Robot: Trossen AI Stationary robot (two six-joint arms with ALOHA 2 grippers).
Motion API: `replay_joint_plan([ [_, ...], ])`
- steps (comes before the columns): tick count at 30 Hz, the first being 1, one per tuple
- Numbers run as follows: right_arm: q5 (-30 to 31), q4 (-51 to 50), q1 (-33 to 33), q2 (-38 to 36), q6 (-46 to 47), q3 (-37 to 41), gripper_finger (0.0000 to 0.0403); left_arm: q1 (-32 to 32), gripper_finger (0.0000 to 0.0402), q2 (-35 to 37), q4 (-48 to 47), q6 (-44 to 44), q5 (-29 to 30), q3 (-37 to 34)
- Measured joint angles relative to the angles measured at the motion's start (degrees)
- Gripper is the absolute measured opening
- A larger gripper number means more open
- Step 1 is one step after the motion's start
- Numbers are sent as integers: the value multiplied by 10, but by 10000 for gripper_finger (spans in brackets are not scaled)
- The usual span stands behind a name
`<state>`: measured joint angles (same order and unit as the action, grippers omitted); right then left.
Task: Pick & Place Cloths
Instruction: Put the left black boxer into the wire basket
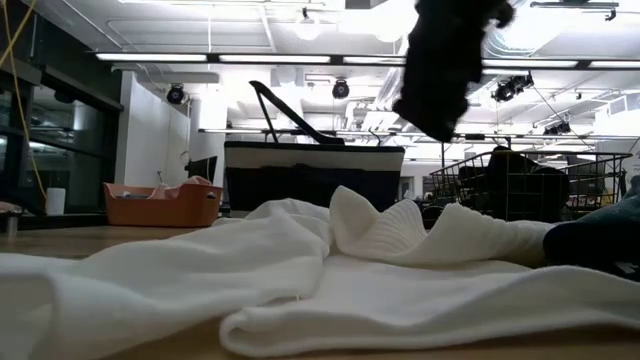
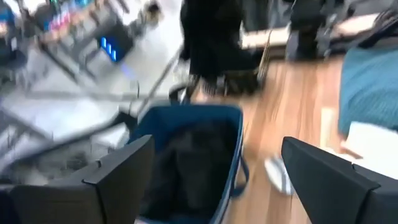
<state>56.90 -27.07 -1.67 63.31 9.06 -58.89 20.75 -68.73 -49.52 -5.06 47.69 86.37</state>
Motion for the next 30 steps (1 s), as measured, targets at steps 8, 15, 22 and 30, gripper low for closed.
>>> replay_joint_plan([
  [8,-3,-159,-116,-51,122,-1,24,-1,321,-6,-77,-112,-1,-10],
  [15,-118,-276,-228,-37,200,-1,24,-1,319,-2,-75,-130,9,-64],
  [22,-194,-377,-310,11,227,-1,24,-1,319,21,-7,-134,8,-154],
  [30,-260,-389,-344,98,214,-1,24,-1,319,115,153,-134,-12,-327],
])
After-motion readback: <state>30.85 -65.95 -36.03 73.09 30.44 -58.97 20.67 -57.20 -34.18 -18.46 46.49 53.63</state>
